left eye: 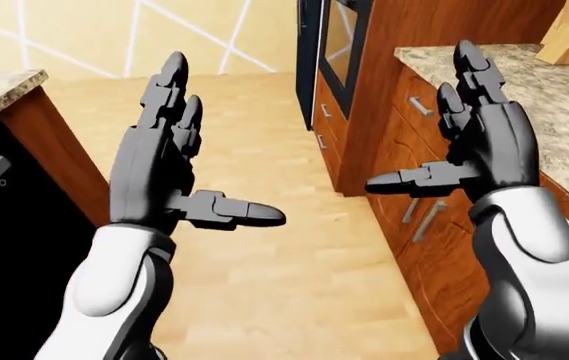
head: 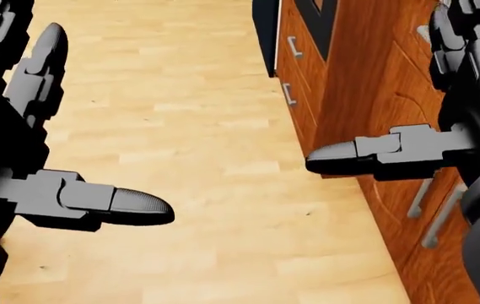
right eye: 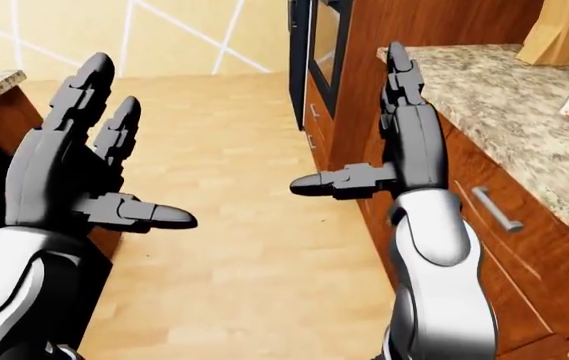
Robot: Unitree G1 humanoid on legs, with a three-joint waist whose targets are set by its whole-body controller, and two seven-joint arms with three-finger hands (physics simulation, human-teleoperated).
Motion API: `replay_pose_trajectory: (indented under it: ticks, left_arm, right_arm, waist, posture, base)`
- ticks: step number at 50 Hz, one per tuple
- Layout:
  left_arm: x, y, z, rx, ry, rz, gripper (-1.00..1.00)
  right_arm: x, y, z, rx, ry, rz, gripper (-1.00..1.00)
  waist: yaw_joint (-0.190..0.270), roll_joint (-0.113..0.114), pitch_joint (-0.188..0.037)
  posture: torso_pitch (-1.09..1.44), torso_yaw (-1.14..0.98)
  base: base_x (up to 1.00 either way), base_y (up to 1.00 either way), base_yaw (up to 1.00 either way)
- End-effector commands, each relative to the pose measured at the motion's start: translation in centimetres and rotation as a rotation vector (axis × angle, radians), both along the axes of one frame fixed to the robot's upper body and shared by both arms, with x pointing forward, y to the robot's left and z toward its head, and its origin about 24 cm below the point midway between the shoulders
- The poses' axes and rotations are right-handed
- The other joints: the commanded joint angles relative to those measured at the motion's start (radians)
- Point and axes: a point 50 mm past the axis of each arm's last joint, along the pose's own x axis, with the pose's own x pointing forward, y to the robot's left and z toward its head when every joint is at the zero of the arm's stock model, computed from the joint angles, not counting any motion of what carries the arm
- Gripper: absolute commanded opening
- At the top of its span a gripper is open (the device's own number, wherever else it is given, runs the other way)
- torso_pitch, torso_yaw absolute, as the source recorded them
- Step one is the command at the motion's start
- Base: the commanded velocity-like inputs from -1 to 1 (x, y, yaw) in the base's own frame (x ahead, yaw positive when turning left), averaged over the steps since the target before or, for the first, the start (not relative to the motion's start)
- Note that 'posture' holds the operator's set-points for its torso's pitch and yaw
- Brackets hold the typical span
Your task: Move the drinks to the dining counter.
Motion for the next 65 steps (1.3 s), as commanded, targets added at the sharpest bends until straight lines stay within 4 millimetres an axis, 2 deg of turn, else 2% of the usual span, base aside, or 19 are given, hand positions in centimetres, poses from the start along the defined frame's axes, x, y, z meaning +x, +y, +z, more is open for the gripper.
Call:
replay_pose_trajectory:
  ticks: [1,7,12,14,20,26,27,29,38,41,42,43,44,49,51,54,55,59,65]
  left_arm:
    - [-0.7,0.3,1.4,-0.007,-0.104,0.02,1.0]
    - [-0.7,0.3,1.5,-0.008,-0.103,0.021,1.0]
    - [-0.7,0.3,1.4,-0.007,-0.104,0.02,1.0]
    - [-0.6,0.3,1.4,-0.008,-0.104,0.02,1.0]
    - [-0.6,0.3,1.6,-0.007,-0.105,0.021,1.0]
    - [-0.5,0.0,1.7,-0.004,-0.106,0.017,1.0]
    - [-0.5,0.0,1.6,-0.002,-0.106,0.018,1.0]
    - [-0.5,0.1,1.6,-0.003,-0.105,0.018,1.0]
    - [-0.6,0.1,1.5,-0.005,-0.105,0.019,1.0]
    - [-0.6,0.1,1.5,-0.005,-0.105,0.02,1.0]
    - [-0.6,0.1,1.5,-0.006,-0.105,0.02,1.0]
    - [-0.6,0.1,1.5,-0.006,-0.105,0.02,1.0]
    - [-0.6,0.1,1.4,-0.005,-0.105,0.02,1.0]
    - [-0.5,0.1,1.4,-0.004,-0.105,0.019,1.0]
    - [-0.5,0.2,1.3,-0.005,-0.105,0.019,1.0]
    - [-0.6,0.3,1.5,-0.007,-0.106,0.019,1.0]
    - [-0.7,0.3,1.5,-0.007,-0.108,0.018,1.0]
    - [-0.8,0.4,1.4,-0.01,-0.109,0.017,1.0]
    - [-0.9,0.5,1.6,-0.011,-0.112,0.018,1.0]
  right_arm:
    - [-0.8,0.5,1.8,-0.016,-0.113,0.023,1.0]
    - [-0.8,0.6,1.9,-0.019,-0.116,0.024,1.0]
    - [-0.8,0.6,1.9,-0.019,-0.116,0.024,1.0]
    - [-0.8,0.6,1.9,-0.021,-0.116,0.025,1.0]
    - [-0.7,0.5,1.9,-0.013,-0.117,0.028,1.0]
    - [-0.7,0.3,1.9,-0.011,-0.119,0.027,1.0]
    - [-0.7,0.3,1.8,-0.01,-0.119,0.027,1.0]
    - [-0.7,0.2,1.7,-0.004,-0.118,0.029,1.0]
    - [-0.9,0.4,1.9,-0.007,-0.121,0.032,1.0]
    - [-0.8,0.4,1.8,-0.008,-0.121,0.032,1.0]
    - [-0.8,0.4,1.8,-0.007,-0.121,0.032,1.0]
    - [-0.9,0.4,1.9,-0.007,-0.122,0.033,1.0]
    - [-0.9,0.4,1.9,-0.006,-0.123,0.033,1.0]
    - [-1.2,0.5,1.9,0.012,-0.128,0.049,1.0]
    - [-1.3,0.5,2.0,0.005,-0.13,0.046,1.0]
    - [-1.6,0.5,2.4,0.004,-0.135,0.043,1.0]
    - [-1.7,0.5,2.5,0.001,-0.136,0.038,1.0]
    - [-2.0,0.6,2.9,0.005,-0.142,0.039,1.0]
    - [-2.2,0.8,3.4,0.008,-0.151,0.045,1.0]
  waist:
    - [0.004,-0.007,-0.036]
    - [-0.012,0.031,-0.032]
    - [-0.02,0.11,-0.071]
    - [-0.014,0.117,-0.022]
    - [0.007,0.088,-0.04]
    - [0.023,-0.002,-0.059]
    - [0.024,0.0,-0.07]
    - [0.02,-0.013,-0.019]
    - [-0.017,0.042,-0.034]
    - [-0.022,0.098,-0.052]
    - [-0.022,0.135,-0.089]
    - [-0.01,0.099,-0.03]
    - [-0.017,0.115,-0.01]
    - [-0.016,0.096,-0.048]
    - [-0.011,0.079,-0.038]
    - [-0.021,0.034,-0.031]
    - [-0.028,-0.001,-0.035]
    - [-0.045,0.004,-0.036]
    - [-0.029,0.061,-0.023]
  posture:
    - [0.0,0.0]
    - [0.0,0.0]
    - [0.0,0.0]
    - [0.0,0.0]
    - [0.0,0.0]
    - [0.0,0.0]
    - [0.0,0.0]
    - [0.0,0.0]
    - [0.0,0.0]
    - [0.0,0.0]
    - [0.0,0.0]
    - [0.0,0.0]
    - [0.0,0.0]
    - [0.0,0.0]
    - [0.0,0.0]
    - [0.0,0.0]
    - [0.0,0.0]
    - [0.0,0.0]
    - [0.0,0.0]
  base:
    - [0.39,0.0,0.0]
    - [0.39,0.0,0.0]
    - [0.39,0.0,0.0]
    - [0.39,0.0,0.0]
    - [0.39,0.01,0.0]
    - [0.39,0.02,0.0]
    - [0.41,0.02,0.0]
    - [0.46,0.02,0.0]
    - [0.48,0.02,0.0]
    - [0.48,0.02,0.0]
    - [0.48,0.02,0.0]
    - [0.48,0.02,0.0]
    - [0.49,0.02,0.0]
    - [0.05,0.0,-0.08]
    - [0.0,0.0,-0.63]
    - [0.0,0.0,-0.93]
    - [0.0,0.0,-1.0]
    - [0.0,0.0,-1.0]
    - [0.0,0.0,-1.0]
